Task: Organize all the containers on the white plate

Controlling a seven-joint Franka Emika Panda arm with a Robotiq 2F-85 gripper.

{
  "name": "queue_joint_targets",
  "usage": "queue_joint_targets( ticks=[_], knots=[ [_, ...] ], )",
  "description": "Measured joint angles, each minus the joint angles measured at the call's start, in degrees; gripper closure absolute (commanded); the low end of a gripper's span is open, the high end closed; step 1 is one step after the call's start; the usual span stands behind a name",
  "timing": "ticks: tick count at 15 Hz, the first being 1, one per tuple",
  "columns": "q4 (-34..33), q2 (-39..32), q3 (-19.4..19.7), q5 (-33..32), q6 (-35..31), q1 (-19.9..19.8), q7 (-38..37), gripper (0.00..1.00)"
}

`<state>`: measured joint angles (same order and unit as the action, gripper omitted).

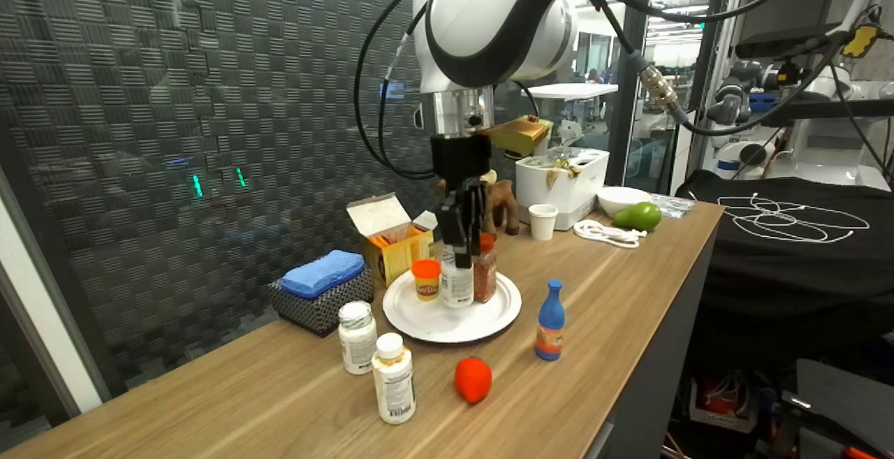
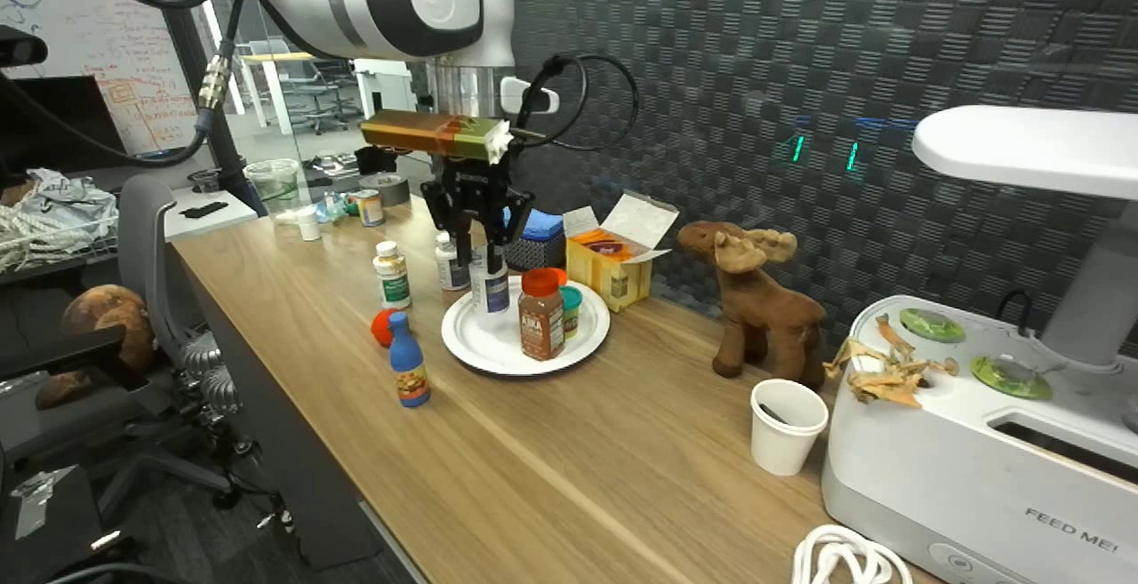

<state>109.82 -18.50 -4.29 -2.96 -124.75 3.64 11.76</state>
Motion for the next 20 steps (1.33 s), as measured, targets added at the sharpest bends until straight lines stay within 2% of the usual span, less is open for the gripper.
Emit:
queue_joint_targets(
  ticks=[12,18,19,20],
  knots=[
    [-8.88,-9.79,-0.07,-1.19,-2.56,0.15,2.17,0.84],
    [-12.11,-11.94,-0.10,-1.26,-2.59,0.26,2.16,0.84],
    [-12.35,-12.06,-0.10,-1.26,-2.56,0.27,2.16,0.34],
    [-12.48,-12.12,-0.11,-1.26,-2.50,0.27,2.16,0.33]
  ],
)
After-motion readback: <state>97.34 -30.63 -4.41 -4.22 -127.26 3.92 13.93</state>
